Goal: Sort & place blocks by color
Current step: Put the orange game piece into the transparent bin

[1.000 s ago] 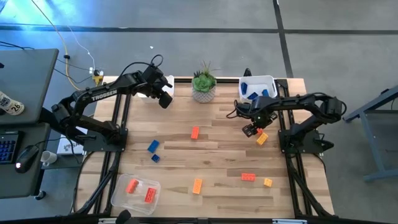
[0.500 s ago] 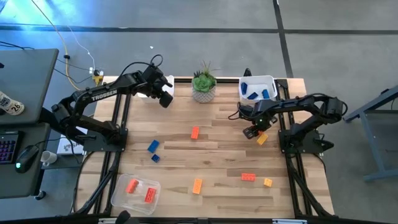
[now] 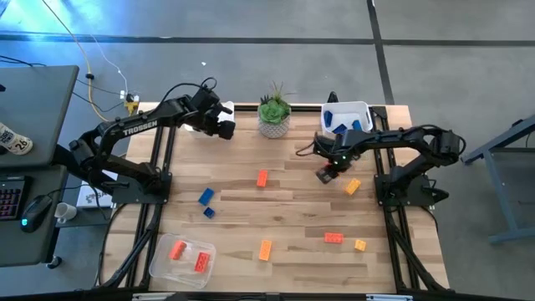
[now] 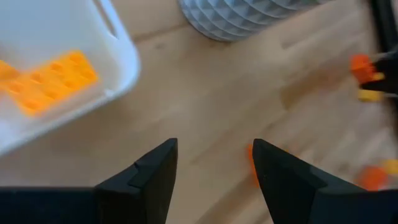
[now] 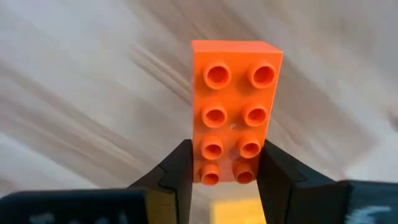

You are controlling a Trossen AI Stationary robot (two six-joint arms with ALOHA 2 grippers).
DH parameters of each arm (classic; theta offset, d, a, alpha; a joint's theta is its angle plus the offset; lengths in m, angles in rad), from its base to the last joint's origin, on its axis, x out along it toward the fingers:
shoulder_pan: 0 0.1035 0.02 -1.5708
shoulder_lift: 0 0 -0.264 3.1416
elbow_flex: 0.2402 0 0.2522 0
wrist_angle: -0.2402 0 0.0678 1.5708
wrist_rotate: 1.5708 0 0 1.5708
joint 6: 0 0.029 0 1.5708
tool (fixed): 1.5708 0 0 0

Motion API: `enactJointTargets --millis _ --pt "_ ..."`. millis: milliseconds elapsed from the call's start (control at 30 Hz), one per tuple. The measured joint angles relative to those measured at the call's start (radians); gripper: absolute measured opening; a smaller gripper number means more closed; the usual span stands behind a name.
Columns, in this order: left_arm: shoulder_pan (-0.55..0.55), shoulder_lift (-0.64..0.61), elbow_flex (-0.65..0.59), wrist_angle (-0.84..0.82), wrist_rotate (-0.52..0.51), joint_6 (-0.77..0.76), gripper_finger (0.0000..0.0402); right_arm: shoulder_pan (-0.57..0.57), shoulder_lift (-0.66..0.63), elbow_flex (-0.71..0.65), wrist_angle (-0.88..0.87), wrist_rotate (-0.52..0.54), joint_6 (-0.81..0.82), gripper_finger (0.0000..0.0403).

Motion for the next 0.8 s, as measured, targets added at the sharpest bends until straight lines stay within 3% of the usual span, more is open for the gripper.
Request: enactJointTargets --millis 100,433,633,800 --pt "-0.014 0.0 0.0 0.019 0.047 -0.048 0.0197 0.026 0.0 0.094 -0.001 0.047 -0.004 0.011" --pt "-0.133 0.0 0.0 0.111 0.051 -0.141 0.0197 0.08 0.0 0.384 0.047 0.23 -0.118 0.011" --pt "-0.196 0.0 0.0 0.257 0.048 -0.238 0.0197 0.088 -0.001 0.473 0.068 0.311 -0.209 0.011" --pt "-0.242 0.0 0.0 0.414 0.042 -0.311 0.0197 0.088 -0.001 0.485 0.164 0.319 -0.316 0.011"
